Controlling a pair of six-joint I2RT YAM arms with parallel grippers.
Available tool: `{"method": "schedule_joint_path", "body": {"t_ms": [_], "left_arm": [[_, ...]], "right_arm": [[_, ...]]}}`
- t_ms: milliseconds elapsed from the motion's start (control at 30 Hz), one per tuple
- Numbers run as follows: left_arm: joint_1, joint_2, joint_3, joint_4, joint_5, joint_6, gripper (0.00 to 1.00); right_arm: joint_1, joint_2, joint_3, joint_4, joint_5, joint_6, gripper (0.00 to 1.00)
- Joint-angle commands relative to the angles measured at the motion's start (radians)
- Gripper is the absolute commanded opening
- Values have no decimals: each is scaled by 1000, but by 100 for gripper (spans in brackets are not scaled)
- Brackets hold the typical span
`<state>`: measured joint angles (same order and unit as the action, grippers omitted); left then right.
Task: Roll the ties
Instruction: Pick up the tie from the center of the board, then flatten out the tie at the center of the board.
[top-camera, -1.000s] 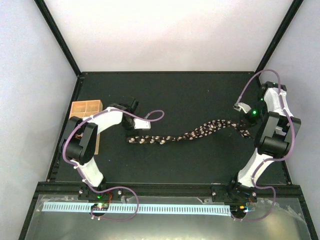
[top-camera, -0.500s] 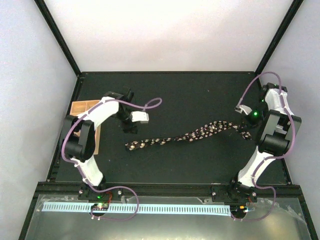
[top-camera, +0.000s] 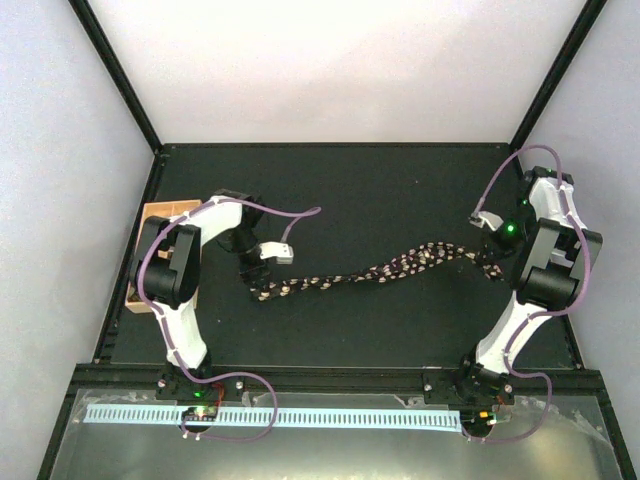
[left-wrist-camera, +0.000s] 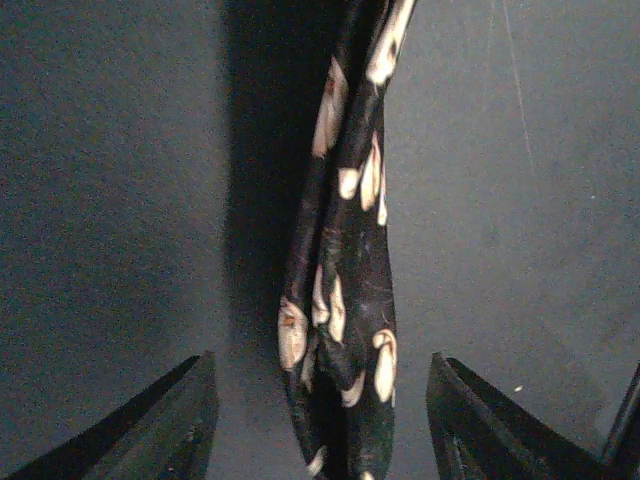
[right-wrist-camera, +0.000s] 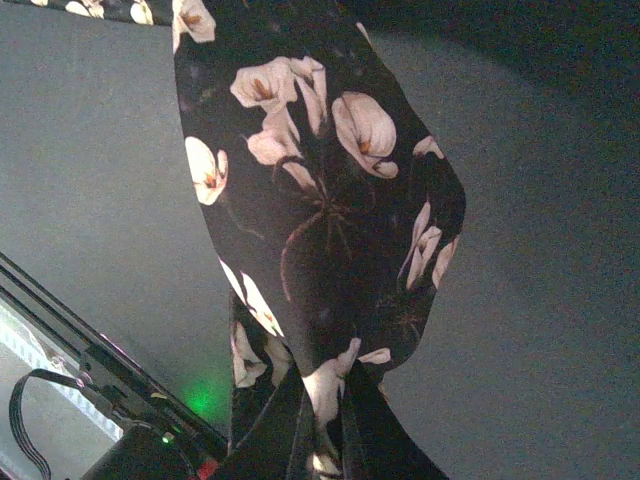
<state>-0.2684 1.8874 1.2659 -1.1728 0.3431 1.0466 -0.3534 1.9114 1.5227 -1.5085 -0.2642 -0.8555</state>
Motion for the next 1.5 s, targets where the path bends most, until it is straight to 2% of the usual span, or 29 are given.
{"method": "schedule_joint_path", "body": {"t_ms": [0,200,300,367,433,567,667,800,933,1167,1267,1300,1333,1400,1467], "left_arm": [[0,23,-40,-1,-12,-5,57],[0,30,-34,40,-15,-20,40],[0,19,-21,47,-16,-26,22],[4,0,-9,62,-20,-35,5],[14,-39,12,108,-23,-74,2],[42,-187,0,336,-73,-166,2],[43,-334,-131,625,-201,-168,2],[38,-465,-358,916,-310,0,2],[34,-514,-615,1208,-396,140,2],[26,-469,-761,1443,-488,195,2],[6,-467,-793,1443,-483,208,2],[-2,-470,-801,1432,-480,213,2],[-11,-476,-806,1410,-478,217,5],[-25,-490,-787,1299,-481,209,24],[-19,-512,-741,1175,-468,164,47]], "right_arm": [[-4,11,-15,-7,33,-20,2],[-12,26,-15,-6,53,-22,2],[-22,33,-6,-6,68,-22,2],[-31,40,10,-7,83,-24,2],[-42,52,39,-8,99,-23,2],[-66,85,82,-9,164,-34,2],[-94,122,75,-7,241,-55,2],[-145,210,80,-7,308,-46,2],[-155,279,86,4,360,-36,2],[-153,368,167,-3,407,-16,2],[-149,412,262,-7,400,14,2],[-146,421,293,-6,389,28,8],[-144,427,324,-8,376,44,21],[-141,419,362,-9,350,56,42],[-140,392,378,-7,330,54,61]]}}
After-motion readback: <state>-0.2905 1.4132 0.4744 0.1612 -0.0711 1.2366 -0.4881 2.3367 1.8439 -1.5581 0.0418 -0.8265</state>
